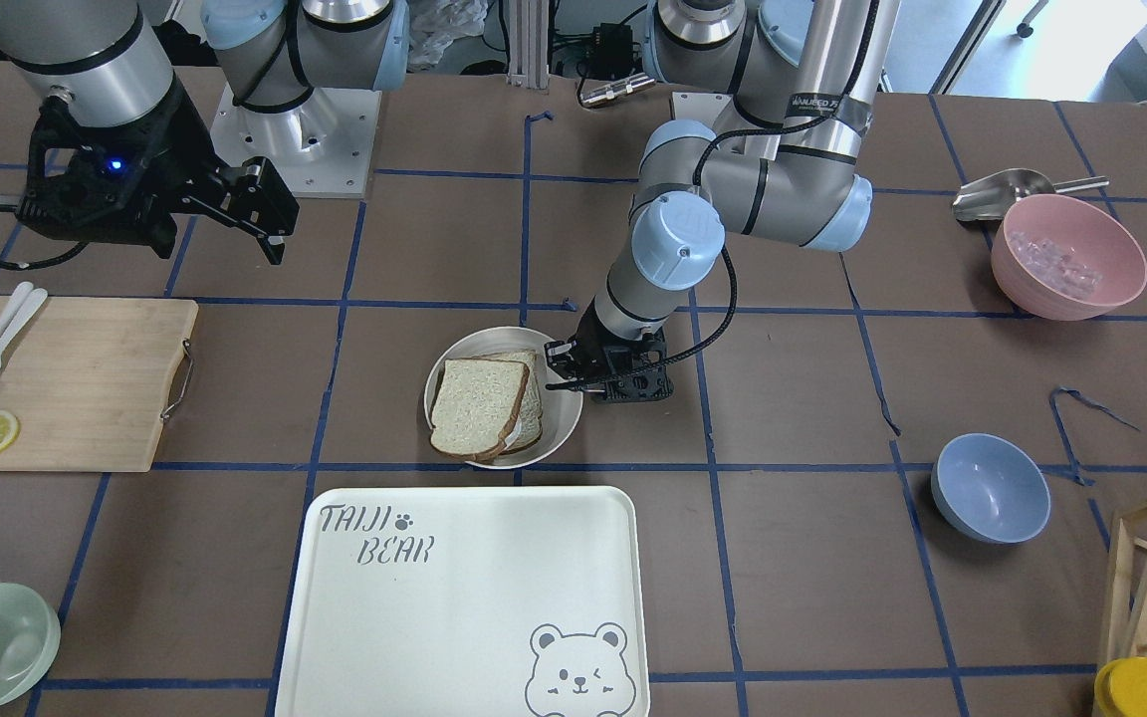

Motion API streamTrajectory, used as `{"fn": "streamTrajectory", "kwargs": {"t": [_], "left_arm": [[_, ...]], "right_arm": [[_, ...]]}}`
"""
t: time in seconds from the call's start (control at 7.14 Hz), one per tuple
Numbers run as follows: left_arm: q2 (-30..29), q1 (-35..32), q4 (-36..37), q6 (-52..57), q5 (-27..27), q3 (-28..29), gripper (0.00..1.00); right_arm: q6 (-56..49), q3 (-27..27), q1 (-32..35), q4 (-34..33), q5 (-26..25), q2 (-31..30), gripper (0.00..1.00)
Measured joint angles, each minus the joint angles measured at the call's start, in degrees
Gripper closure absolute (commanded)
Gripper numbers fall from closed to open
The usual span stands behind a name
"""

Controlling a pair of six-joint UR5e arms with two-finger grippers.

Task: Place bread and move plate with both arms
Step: 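Close the left gripper on the white plate's rim, then slide the plate with the left gripper onto the cream bear tray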

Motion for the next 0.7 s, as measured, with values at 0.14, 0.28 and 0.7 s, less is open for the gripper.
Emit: {"fn": "streamTrajectory", "kwargs": {"t": [0.14,0.28,0.7], "left_arm": [[0.43,-0.02,-0.12,0.23,-0.17,1.35,1.00],[0.72,0.01,-0.26,0.43,-0.59,2.26,1.00],[1.59,1.03,-1.03,0.71,-1.49,3.96,1.00]], "right_arm": [[0.00,0.01,0.00,0.08,0.00,0.00,0.00],[0.00,0.02,0.00,0.23,-0.02,0.00,0.00],[0.00,0.02,0.00,0.48,-0.09,0.00,0.00]]}}
